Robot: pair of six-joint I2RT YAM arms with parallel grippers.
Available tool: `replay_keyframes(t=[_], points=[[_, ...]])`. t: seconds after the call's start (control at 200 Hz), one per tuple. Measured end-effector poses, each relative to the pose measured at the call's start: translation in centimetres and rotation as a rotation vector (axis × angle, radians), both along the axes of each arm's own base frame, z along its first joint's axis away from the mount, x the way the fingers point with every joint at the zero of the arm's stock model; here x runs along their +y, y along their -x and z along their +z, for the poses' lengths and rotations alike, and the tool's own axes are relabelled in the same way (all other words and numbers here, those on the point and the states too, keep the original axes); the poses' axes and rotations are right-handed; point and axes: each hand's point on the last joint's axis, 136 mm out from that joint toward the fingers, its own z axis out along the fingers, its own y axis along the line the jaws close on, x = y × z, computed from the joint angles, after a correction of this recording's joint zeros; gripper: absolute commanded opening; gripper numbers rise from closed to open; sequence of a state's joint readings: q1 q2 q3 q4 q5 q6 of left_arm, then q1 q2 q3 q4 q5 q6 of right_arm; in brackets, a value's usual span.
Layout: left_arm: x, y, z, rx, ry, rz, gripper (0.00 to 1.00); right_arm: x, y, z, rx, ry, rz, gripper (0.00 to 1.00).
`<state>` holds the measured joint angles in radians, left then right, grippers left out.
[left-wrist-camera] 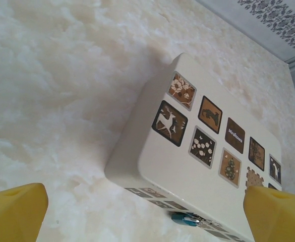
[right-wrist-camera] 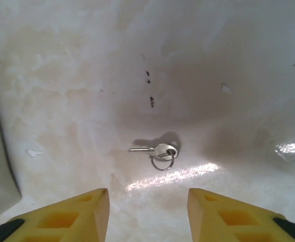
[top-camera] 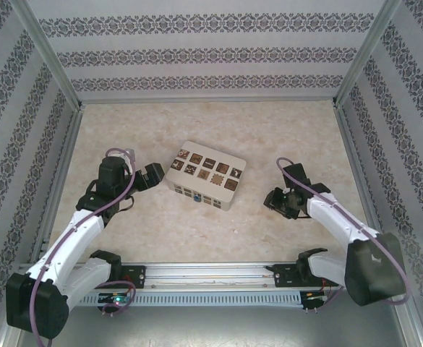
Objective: Unlock a padlock with a key
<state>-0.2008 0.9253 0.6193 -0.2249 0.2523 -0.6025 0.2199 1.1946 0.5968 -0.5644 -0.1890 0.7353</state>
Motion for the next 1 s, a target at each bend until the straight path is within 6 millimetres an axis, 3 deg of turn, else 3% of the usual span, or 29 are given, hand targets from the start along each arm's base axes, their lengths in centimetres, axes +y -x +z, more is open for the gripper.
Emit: replay_keyframes(t=[0.165, 0.415, 1.004], points=[[0.2, 0.2, -0.1, 0.005, -0.008, 0.01, 0.99, 0.1, 0.3, -1.3, 0.059, 0.0, -0.001, 0.32], [0.5, 0.2, -0.1, 0.005, -0.016, 0.021, 0.99, 0.2, 0.0, -1.7, 0.061, -0.002, 0.0, 0.27], [0.6, 0.3, -0.2, 0.009, -0.02, 0.024, 0.99, 0.3, -0.5, -2.3, 0.06, -0.001, 0.001, 0.26]])
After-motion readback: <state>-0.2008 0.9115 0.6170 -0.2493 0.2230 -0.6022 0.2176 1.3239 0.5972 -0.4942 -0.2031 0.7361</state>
